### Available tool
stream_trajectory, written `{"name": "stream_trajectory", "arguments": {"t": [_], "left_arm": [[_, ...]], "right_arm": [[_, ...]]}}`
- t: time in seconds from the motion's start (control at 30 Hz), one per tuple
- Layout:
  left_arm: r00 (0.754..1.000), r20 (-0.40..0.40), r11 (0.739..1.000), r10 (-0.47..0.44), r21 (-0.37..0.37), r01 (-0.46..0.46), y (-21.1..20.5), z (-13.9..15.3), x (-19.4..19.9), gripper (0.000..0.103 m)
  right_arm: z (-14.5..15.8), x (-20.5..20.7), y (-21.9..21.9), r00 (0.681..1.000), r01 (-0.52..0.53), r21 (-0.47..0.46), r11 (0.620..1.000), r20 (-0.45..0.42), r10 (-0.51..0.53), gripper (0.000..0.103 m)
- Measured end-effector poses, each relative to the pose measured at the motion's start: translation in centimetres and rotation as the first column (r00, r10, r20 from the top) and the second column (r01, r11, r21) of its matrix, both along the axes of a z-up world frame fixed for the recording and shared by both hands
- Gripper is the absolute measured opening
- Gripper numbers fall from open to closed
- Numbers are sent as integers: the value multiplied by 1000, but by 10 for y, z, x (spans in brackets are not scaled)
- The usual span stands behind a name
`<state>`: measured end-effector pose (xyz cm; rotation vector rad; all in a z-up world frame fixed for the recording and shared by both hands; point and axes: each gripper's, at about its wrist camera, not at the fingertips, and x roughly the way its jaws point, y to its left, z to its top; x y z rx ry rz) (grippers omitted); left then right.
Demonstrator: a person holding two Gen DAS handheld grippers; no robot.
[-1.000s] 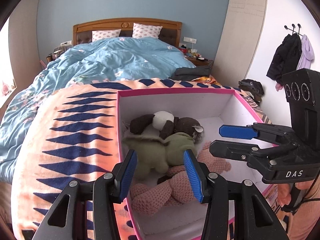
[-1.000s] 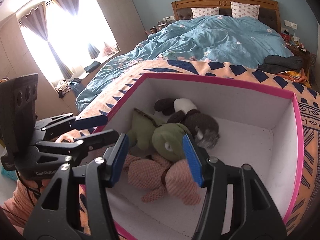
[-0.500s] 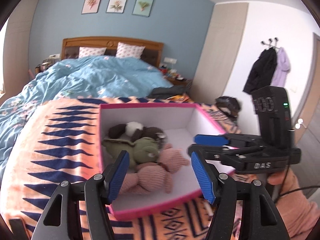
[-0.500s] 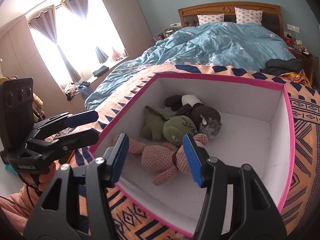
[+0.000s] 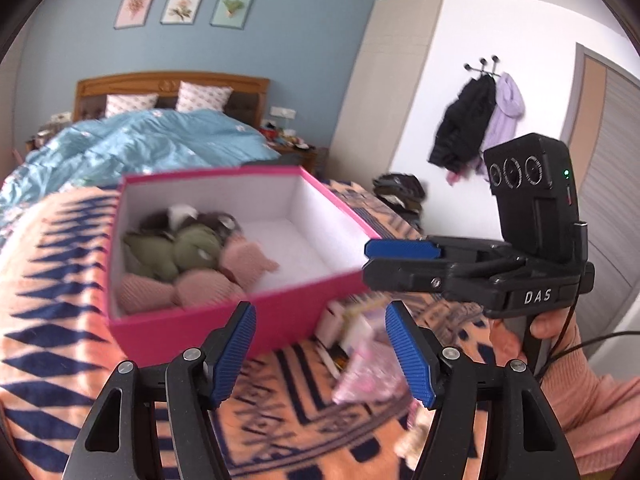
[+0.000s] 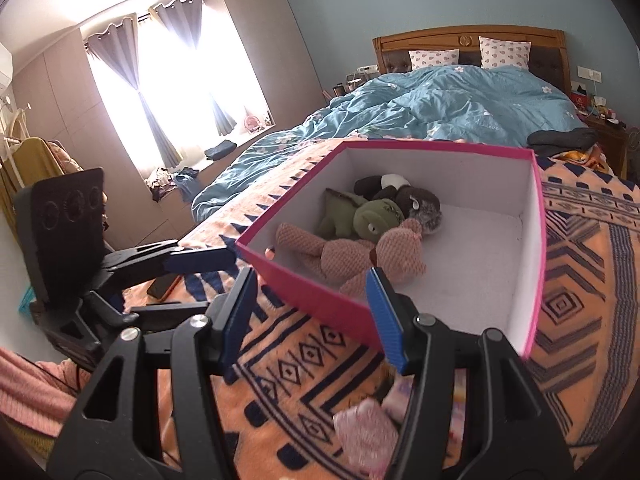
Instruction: Organize objects
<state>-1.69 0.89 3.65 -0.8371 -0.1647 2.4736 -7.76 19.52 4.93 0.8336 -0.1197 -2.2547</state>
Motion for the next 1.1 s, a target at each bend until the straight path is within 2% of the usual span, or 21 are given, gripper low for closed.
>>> {"name": "stream_trajectory", "arguments": {"t": [0.17,0.3,0.57,0.67,1.0,1.07,1.1], "left_arm": [[997,45,997,-69,-17,70,24,-21,14,69],[986,103,991,-128,-19,131,41,-40,20,69],[943,227,965,-241,-47,258,74,-80,37,69],[925,265,955,-272,-43,293,80,-89,42,69],[903,309,946,-299,-31,323,83,-101,51,66],[898,324,947,-298,-19,321,84,-106,51,64],[894,336,947,-297,-16,321,84,-109,50,59]], "right_arm": [[-22,26,24,997,72,49,996,31,-73,59],[-49,36,44,985,127,84,988,104,-135,59],[-99,61,85,934,214,110,971,269,-236,59],[-105,72,91,928,212,95,973,294,-231,59],[-113,89,98,920,207,5,978,339,-196,59],[-112,94,96,923,202,-10,979,335,-187,50],[-111,95,95,926,200,-16,980,331,-184,44]]}}
